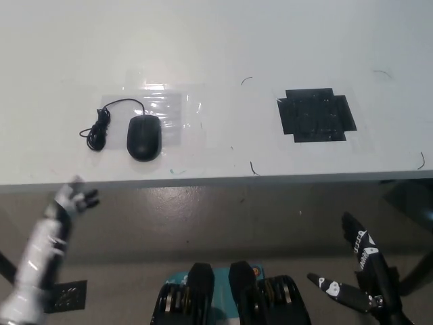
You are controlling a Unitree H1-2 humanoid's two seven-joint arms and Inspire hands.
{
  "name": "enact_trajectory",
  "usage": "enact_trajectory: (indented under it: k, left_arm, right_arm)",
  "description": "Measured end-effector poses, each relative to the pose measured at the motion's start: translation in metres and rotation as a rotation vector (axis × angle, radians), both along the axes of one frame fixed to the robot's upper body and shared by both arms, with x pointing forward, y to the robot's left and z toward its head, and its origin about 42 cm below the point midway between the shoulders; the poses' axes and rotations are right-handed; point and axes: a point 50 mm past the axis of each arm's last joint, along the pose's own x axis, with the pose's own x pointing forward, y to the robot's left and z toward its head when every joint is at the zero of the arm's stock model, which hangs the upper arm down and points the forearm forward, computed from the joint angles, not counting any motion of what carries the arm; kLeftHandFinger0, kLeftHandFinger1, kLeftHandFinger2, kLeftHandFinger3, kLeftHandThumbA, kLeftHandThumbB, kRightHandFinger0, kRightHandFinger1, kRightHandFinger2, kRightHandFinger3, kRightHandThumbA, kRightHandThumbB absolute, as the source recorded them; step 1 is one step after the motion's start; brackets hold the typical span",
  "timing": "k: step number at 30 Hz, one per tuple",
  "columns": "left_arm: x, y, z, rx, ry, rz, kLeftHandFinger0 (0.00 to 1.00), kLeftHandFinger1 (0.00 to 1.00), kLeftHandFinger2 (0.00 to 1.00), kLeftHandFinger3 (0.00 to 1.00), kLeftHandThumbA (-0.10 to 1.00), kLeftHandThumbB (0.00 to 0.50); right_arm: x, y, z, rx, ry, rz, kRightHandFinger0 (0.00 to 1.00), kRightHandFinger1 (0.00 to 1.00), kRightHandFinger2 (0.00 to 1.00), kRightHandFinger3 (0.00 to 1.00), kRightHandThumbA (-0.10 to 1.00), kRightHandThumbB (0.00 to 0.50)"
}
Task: The robot uses left hand to click on the left button of the black mouse, which is placed on the left area of the table
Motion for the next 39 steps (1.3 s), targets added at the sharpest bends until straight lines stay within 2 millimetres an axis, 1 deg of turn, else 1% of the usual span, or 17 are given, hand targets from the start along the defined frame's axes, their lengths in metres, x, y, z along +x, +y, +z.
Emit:
enact_trajectory:
  k: [1,2,5,7,9,14,15,17,21,22,25,27,30,32,34,36,39]
  left_arm:
    - [0.007,0.010,0.016,0.035,-0.028,0.000,0.15,0.00,0.03,1.00,1.00,0.292]
    - [0.014,0.021,0.033,0.071,-0.051,0.003,0.12,0.00,0.01,1.00,1.00,0.296]
    - [0.042,0.052,0.090,0.176,-0.110,0.009,0.12,0.00,0.00,1.00,1.00,0.281]
    - [0.057,0.062,0.117,0.218,-0.126,0.008,0.01,0.00,0.00,1.00,1.00,0.326]
    - [0.073,0.070,0.141,0.259,-0.119,0.007,0.01,0.00,0.00,1.00,1.00,0.339]
    - [0.121,0.069,0.178,0.340,-0.010,-0.042,0.00,0.00,0.00,1.00,1.00,0.301]
    - [0.127,0.068,0.181,0.349,0.006,-0.050,0.00,0.00,0.00,1.00,1.00,0.290]
    - [0.147,0.064,0.189,0.377,0.070,-0.076,0.00,0.00,0.01,1.00,1.00,0.336]
    - [0.185,0.049,0.192,0.461,0.219,-0.132,0.00,0.00,0.16,1.00,1.00,0.390]
    - [0.194,0.044,0.192,0.491,0.262,-0.146,0.00,0.00,0.15,1.00,1.00,0.403]
    - [0.219,0.037,0.185,0.566,0.417,-0.165,0.00,0.00,0.08,1.00,1.00,0.351]
    - [0.229,0.032,0.183,0.594,0.493,-0.175,0.00,0.00,0.00,1.00,1.00,0.362]
    - [0.244,0.028,0.182,0.608,0.612,-0.189,0.00,0.00,0.00,1.00,1.00,0.369]
    - [0.252,0.028,0.184,0.602,0.685,-0.187,0.00,0.00,0.06,1.00,1.00,0.386]
    - [0.258,0.029,0.187,0.597,0.739,-0.182,0.00,0.00,0.27,1.00,1.00,0.394]
    - [0.264,0.029,0.193,0.603,0.785,-0.177,0.00,0.00,0.34,1.00,1.00,0.398]
    - [0.269,0.027,0.200,0.623,0.844,-0.168,0.00,0.00,0.29,1.00,1.00,0.370]
  right_arm:
    - [0.000,0.000,0.000,0.000,0.000,0.000,1.00,1.00,1.00,1.00,1.00,0.119]
    - [0.000,0.000,0.000,0.001,0.000,0.000,1.00,1.00,1.00,1.00,1.00,0.121]
    - [-0.001,0.000,0.000,0.002,0.001,0.000,1.00,1.00,1.00,1.00,1.00,0.122]
    - [-0.001,0.000,0.000,0.002,0.001,-0.001,1.00,1.00,1.00,1.00,1.00,0.116]
    - [-0.001,0.000,-0.001,0.001,0.001,-0.001,1.00,1.00,1.00,1.00,1.00,0.114]
    - [-0.001,-0.001,-0.002,0.001,0.006,-0.002,1.00,1.00,1.00,1.00,1.00,0.104]
    - [-0.001,-0.001,-0.002,0.001,0.006,-0.003,1.00,1.00,1.00,1.00,1.00,0.098]
    - [-0.002,-0.001,-0.002,0.002,0.007,-0.003,1.00,1.00,1.00,1.00,1.00,0.102]
    - [-0.003,-0.001,-0.003,0.003,0.012,-0.004,1.00,1.00,1.00,1.00,1.00,0.088]
    - [-0.003,-0.001,-0.004,0.003,0.013,-0.004,1.00,1.00,1.00,1.00,1.00,0.097]
    - [-0.004,-0.001,-0.004,0.003,0.014,-0.004,1.00,1.00,1.00,1.00,1.00,0.108]
    - [-0.004,-0.001,-0.004,0.003,0.014,-0.003,1.00,1.00,1.00,1.00,1.00,0.117]
    - [-0.004,-0.001,-0.003,0.003,0.013,-0.002,1.00,1.00,1.00,1.00,1.00,0.103]
    - [-0.004,-0.001,-0.003,0.001,0.012,-0.001,1.00,1.00,1.00,1.00,1.00,0.106]
    - [-0.003,-0.002,-0.003,0.000,0.012,0.001,1.00,1.00,1.00,1.00,1.00,0.113]
    - [-0.003,-0.002,-0.003,-0.001,0.011,0.001,1.00,1.00,1.00,1.00,1.00,0.117]
    - [-0.003,-0.002,-0.003,-0.002,0.011,0.005,1.00,1.00,1.00,1.00,1.00,0.113]
